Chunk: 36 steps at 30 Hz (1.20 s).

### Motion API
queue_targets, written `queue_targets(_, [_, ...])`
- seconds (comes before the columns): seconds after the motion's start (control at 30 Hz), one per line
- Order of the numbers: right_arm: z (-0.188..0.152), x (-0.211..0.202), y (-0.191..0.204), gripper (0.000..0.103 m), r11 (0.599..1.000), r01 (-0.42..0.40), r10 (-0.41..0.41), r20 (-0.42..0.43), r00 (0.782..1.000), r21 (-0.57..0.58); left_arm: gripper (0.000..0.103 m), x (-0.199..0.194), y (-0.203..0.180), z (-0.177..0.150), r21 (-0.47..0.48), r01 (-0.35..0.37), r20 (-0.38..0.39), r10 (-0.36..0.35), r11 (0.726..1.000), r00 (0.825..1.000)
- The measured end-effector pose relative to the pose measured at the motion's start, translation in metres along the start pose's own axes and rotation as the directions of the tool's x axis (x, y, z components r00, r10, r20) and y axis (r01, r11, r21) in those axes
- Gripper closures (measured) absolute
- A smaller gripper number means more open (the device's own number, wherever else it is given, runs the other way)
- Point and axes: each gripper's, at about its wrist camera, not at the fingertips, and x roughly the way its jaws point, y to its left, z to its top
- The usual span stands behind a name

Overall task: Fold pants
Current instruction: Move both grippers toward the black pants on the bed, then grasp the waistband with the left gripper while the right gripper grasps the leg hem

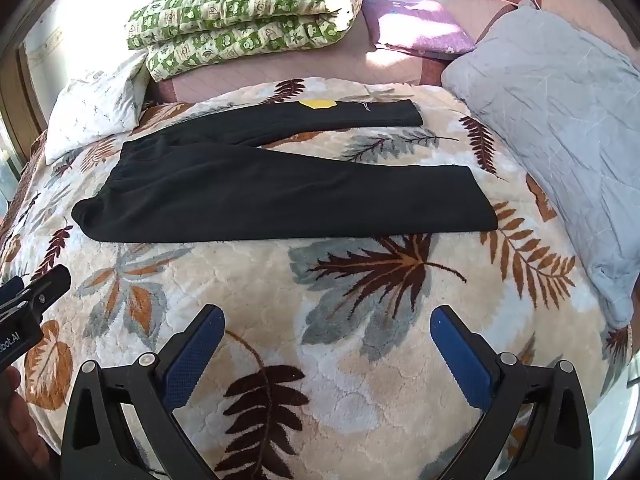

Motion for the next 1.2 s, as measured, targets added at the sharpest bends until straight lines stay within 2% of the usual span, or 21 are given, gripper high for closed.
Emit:
queue_targets(0.2, [0.007,0.012,-0.008,0.0,1.0,-0.006,0.006,-0.013,1.0,0.011,0.0,0.009,-0.006,0.003,0.005,0.002,-0.015,-0.002,1.0,1.0])
queue_targets(0.37, [0.009,0.018,-0.01,0.0,0.999,-0.027,0.029,-0.064,0.998,0.033,0.0,0.012,-0.009,0.003,0.009,0.0,-0.022,0.0,1.0,1.0])
queue_targets(0.5, [0.01,0.018,-0.013,0.0,1.0,-0.01,0.01,-0.002,1.0,0.025,0.0,0.013,-0.01,0.003,0.009,0.002,-0.023,-0.002,1.0,1.0])
queue_targets(0.6, [0.01,0.017,-0.014,0.0,1.0,-0.002,0.002,0.015,1.0,0.021,0.0,0.012,-0.011,0.003,0.012,0.001,-0.022,-0.001,1.0,1.0])
queue_targets(0.87, [0.01,0.015,-0.014,0.0,1.0,0.026,-0.026,0.0,1.0,-0.011,0.0,0.016,-0.005,0.01,0.008,0.0,-0.044,0.0,1.0,0.999])
queue_targets(1.03, [0.033,0.018,-0.024,0.0,1.0,-0.028,0.028,-0.012,1.0,0.001,0.0,0.033,0.01,0.052,0.031,-0.013,-0.101,0.016,0.999,0.995])
queue_targets(1.1, [0.055,0.021,-0.037,0.0,0.998,-0.051,0.051,0.003,0.999,0.023,0.0,0.043,0.019,0.077,0.044,0.012,-0.137,-0.006,0.999,0.991])
queue_targets(1.2, [0.101,0.032,-0.067,0.0,0.993,-0.095,0.096,0.002,0.995,0.069,0.0,0.065,0.037,0.122,0.015,0.035,-0.19,-0.031,0.999,0.981])
